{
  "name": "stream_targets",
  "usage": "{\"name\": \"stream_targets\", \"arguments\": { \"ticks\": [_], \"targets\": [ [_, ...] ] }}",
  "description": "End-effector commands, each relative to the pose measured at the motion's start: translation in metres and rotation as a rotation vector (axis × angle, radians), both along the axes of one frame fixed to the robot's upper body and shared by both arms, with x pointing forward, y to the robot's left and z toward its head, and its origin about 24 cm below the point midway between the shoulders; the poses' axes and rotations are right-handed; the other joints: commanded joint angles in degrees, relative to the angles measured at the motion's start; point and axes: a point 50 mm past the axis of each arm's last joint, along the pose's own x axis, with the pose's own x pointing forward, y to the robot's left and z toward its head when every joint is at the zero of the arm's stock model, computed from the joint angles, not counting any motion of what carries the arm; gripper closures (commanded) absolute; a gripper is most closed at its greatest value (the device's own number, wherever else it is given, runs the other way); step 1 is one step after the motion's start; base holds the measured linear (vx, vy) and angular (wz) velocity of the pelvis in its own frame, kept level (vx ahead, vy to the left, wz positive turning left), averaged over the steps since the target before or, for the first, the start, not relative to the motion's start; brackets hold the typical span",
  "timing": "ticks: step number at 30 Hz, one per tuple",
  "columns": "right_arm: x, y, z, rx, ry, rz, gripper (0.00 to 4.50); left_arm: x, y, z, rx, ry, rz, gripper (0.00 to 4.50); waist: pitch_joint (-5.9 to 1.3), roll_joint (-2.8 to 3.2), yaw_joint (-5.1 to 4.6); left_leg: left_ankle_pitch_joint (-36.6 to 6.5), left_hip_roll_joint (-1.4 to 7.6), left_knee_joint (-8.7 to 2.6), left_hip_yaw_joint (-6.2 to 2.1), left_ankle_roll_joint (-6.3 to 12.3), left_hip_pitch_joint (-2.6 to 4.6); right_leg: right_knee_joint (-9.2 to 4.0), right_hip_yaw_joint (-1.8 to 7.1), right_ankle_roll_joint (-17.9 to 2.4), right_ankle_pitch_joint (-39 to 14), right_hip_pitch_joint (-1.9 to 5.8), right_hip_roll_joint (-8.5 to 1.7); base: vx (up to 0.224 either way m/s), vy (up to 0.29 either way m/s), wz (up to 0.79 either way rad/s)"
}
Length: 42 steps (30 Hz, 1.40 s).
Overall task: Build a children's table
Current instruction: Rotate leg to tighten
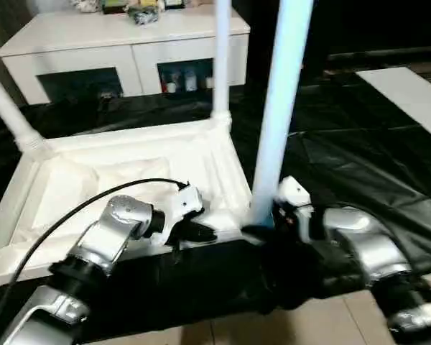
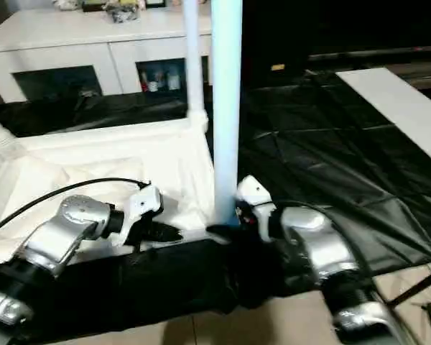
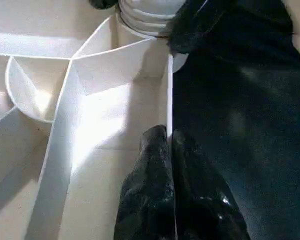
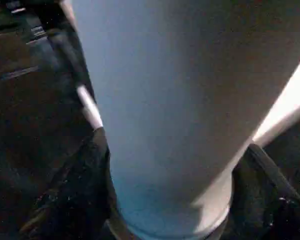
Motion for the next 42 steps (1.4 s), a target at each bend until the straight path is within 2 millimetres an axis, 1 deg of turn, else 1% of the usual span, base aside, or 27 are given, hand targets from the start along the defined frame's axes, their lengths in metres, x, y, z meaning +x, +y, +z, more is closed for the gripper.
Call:
{"name": "stream_targets", "arguments": {
  "ticks": [1,3,4,5,7,10,13,14,16,18,19,21,22,24,26,28,29,30,31,32,33,34,36,37,40,41,42],
  "targets": [
    [0.006,-0.002,-0.015,-0.049,0.030,-0.174,1.77,0.009,-0.008,-0.004,-0.004,-0.027,0.097,4.50,-2.88,-0.65,-0.37,-18.01,2.59,-4.80,-1.73,-0.16,0.99,-5.16,2.13,-10.06,-25.65,1.93,-3.31,0.000,0.000,0.00],
    [0.010,0.002,-0.018,-0.032,0.025,-0.267,1.78,0.015,-0.011,-0.006,-0.010,-0.052,0.174,4.50,-2.81,-0.79,-0.55,-18.88,2.52,-4.84,-1.75,-0.26,1.05,-5.40,2.18,-9.12,-26.92,1.72,-3.23,0.000,0.000,0.00],
    [0.015,0.008,-0.022,-0.034,-0.001,-0.396,1.78,0.024,-0.016,-0.007,-0.019,-0.071,0.275,4.50,-2.85,-0.67,-0.74,-19.42,2.52,-4.91,-1.89,-0.41,0.95,-5.45,2.12,-8.68,-27.44,1.75,-3.28,0.000,0.000,0.00],
    [0.018,0.012,-0.025,-0.031,-0.004,-0.490,1.78,0.029,-0.020,-0.008,-0.026,-0.087,0.354,4.50,-2.85,-0.41,-1.10,-19.34,2.41,-4.93,-1.88,-0.86,0.89,-5.46,2.15,-8.42,-27.48,1.49,-3.21,0.000,0.000,0.00],
    [0.023,0.018,-0.030,-0.019,0.014,-0.656,1.79,0.036,-0.025,-0.009,-0.044,-0.096,0.462,4.50,-3.03,-0.45,-1.27,-19.61,2.30,-4.89,-2.00,-1.21,1.13,-5.71,1.98,-8.21,-27.38,1.47,-3.19,0.000,0.000,0.00],
    [0.028,0.028,-0.032,-0.009,0.026,-0.787,1.80,0.042,-0.029,-0.010,-0.030,-0.129,0.531,4.50,-3.06,-0.33,-1.45,-19.73,2.19,-5.01,-2.04,-0.56,0.88,-5.84,1.91,-7.78,-27.15,1.50,-3.22,0.000,0.000,0.00],
    [0.030,0.048,-0.028,0.031,0.017,-0.791,1.80,0.044,-0.033,-0.010,-0.026,-0.145,0.541,4.50,-3.29,-0.28,-1.28,-18.80,2.22,-5.03,-1.96,0.32,0.78,-5.74,1.93,-7.91,-25.39,1.63,-3.33,0.000,0.000,0.00],
    [0.031,0.051,-0.026,0.029,0.001,-0.776,1.80,0.044,-0.033,-0.010,-0.027,-0.143,0.533,4.50,-3.25,-0.52,-1.31,-18.71,2.25,-5.07,-1.88,0.59,0.70,-5.80,1.94,-7.90,-25.05,1.64,-3.23,0.000,0.000,0.00],
    [0.031,0.055,-0.021,0.057,-0.023,-0.727,1.80,0.042,-0.034,-0.010,-0.027,-0.142,0.506,4.50,-3.33,-0.48,-1.14,-17.71,2.36,-5.12,-1.82,1.13,0.56,-5.48,2.01,-8.32,-22.76,1.80,-3.26,0.000,0.000,0.00],
    [0.031,0.059,-0.012,0.119,-0.071,-0.637,1.24,0.040,-0.033,-0.011,-0.019,-0.153,0.458,4.50,-3.43,-0.59,-0.96,-17.03,2.43,-5.00,-1.71,1.78,0.48,-5.34,2.10,-8.76,-21.26,1.94,-3.39,0.000,0.000,0.00],
    [0.030,0.057,-0.008,0.147,-0.083,-0.609,1.10,0.038,-0.033,-0.011,-0.021,-0.147,0.427,4.50,-3.49,-0.67,-0.89,-15.43,2.49,-4.96,-1.65,2.54,0.22,-5.11,2.14,-9.26,-19.31,2.16,-3.40,0.000,0.000,0.00],
    [0.030,0.054,-0.006,0.163,-0.087,-0.594,1.07,0.036,-0.034,-0.011,-0.030,-0.138,0.404,4.50,-3.51,-0.60,-0.84,-14.96,2.50,-4.95,-1.67,3.12,0.04,-4.84,2.15,-9.41,-18.24,2.31,-3.37,0.000,0.000,0.00],
    [0.030,0.051,-0.004,0.161,-0.096,-0.575,0.78,0.033,-0.034,-0.010,-0.042,-0.139,0.369,4.50,-3.64,-0.54,-1.22,-13.27,2.55,-5.06,-2.01,3.49,-0.67,-4.44,1.94,-9.66,-16.75,2.98,-3.43,0.000,0.000,0.00],
    [0.027,0.041,0.001,0.159,-0.088,-0.466,0.69,0.027,-0.033,-0.010,-0.046,-0.135,0.273,4.50,-3.72,-0.62,-1.18,-12.40,2.64,-4.91,-1.89,3.84,-0.38,-4.44,1.90,-10.36,-15.55,2.71,-3.31,0.000,0.000,0.00],
    [0.025,0.037,0.002,0.142,-0.081,-0.408,0.59,0.024,-0.032,-0.010,-0.044,-0.141,0.233,4.50,-3.87,-0.46,-1.02,-10.84,2.66,-4.47,-1.63,4.80,-0.18,-4.13,2.14,-12.00,-12.08,2.64,-3.35,0.025,-0.003,0.01],
    [0.015,0.022,0.002,0.040,-0.087,-0.215,0.47,0.014,-0.030,-0.011,-0.055,-0.120,0.126,4.50,-4.02,-0.42,-0.49,-7.43,2.70,-4.07,-1.46,6.89,-0.19,-3.48,1.98,-13.90,-5.86,2.90,-3.12,0.000,0.000,0.00],
    [0.015,0.021,0.002,0.038,-0.087,-0.210,0.47,0.013,-0.030,-0.011,-0.056,-0.119,0.123,4.50,-4.01,-0.47,-0.52,-7.31,2.70,-3.96,-1.32,7.26,-0.22,-3.35,2.05,-14.30,-5.21,2.83,-3.13,0.000,0.000,0.00],
    [0.005,0.010,0.003,-0.016,-0.078,-0.080,0.47,0.005,-0.028,-0.013,-0.062,-0.087,0.042,4.50,-4.00,-0.51,-0.37,-7.35,2.70,-3.97,-1.33,7.38,-0.18,-3.37,2.01,-14.55,-5.24,2.87,-3.16,0.000,0.000,0.00],
    [0.005,0.010,0.003,-0.017,-0.077,-0.077,0.47,0.004,-0.028,-0.013,-0.062,-0.086,0.041,4.50,-3.93,-0.46,-0.20,-7.65,2.82,-3.93,-1.22,7.56,-0.26,-3.32,2.03,-14.62,-5.40,2.98,-3.17,0.000,0.000,0.00],
    [-0.006,-0.005,0.008,-0.036,-0.046,0.060,0.47,-0.007,-0.022,-0.015,-0.049,-0.043,-0.068,4.50,-3.84,-0.21,0.00,-8.62,2.95,-4.07,-1.28,7.52,-0.13,-3.45,1.93,-14.64,-6.70,2.89,-3.15,0.000,0.000,0.00],
    [-0.007,-0.006,0.009,-0.037,-0.045,0.067,0.47,-0.008,-0.022,-0.015,-0.048,-0.040,-0.073,4.50,-3.86,-0.18,0.20,-9.14,3.06,-4.10,-1.36,7.36,-0.09,-3.38,1.93,-14.34,-7.26,3.02,-3.14,0.000,0.000,0.00],
    [-0.014,-0.015,0.013,-0.058,-0.031,0.150,0.47,-0.015,-0.018,-0.014,-0.046,-0.004,-0.148,4.50,-3.66,-0.21,0.47,-10.50,3.36,-4.28,-1.25,7.03,0.07,-3.49,2.07,-14.45,-8.97,2.71,-3.11,0.000,0.000,0.00],
    [-0.015,-0.018,0.015,-0.070,-0.026,0.176,0.47,-0.017,-0.017,-0.012,-0.049,0.012,-0.171,4.50,-3.62,-0.31,0.55,-11.15,3.31,-4.36,-1.21,6.44,0.18,-3.60,2.08,-14.57,-9.83,2.62,-3.05,0.000,0.000,0.00],
    [-0.017,-0.019,0.015,-0.076,-0.019,0.195,0.47,-0.019,-0.016,-0.011,-0.051,0.020,-0.184,4.50,-3.40,-0.26,0.59,-12.82,3.30,-4.53,-1.23,5.36,0.29,-3.85,2.14,-14.17,-12.77,2.43,-3.14,0.000,0.000,0.00],
    [-0.018,-0.019,0.017,-0.086,-0.008,0.226,0.47,-0.019,-0.015,-0.009,-0.050,0.026,-0.198,4.50,-3.33,-0.27,0.87,-14.60,3.39,-4.65,-1.11,3.92,0.84,-4.30,2.36,-13.67,-15.54,2.08,-3.20,0.000,0.000,0.00],
    [-0.019,-0.019,0.017,-0.090,-0.004,0.234,0.47,-0.019,-0.014,-0.008,-0.048,0.024,-0.200,4.50,-3.25,-0.37,0.78,-14.50,3.28,-4.82,-1.24,3.55,0.54,-4.31,2.33,-13.11,-16.20,2.31,-3.14,0.000,0.000,0.00],
    [-0.018,-0.018,0.017,-0.088,0.000,0.239,0.47,-0.019,-0.013,-0.008,-0.043,0.020,-0.196,4.50,-3.28,-0.34,0.80,-14.56,3.29,-4.85,-1.28,3.38,0.56,-4.28,2.32,-12.88,-16.42,2.32,-3.13,0.000,0.000,0.00]
  ]
}}
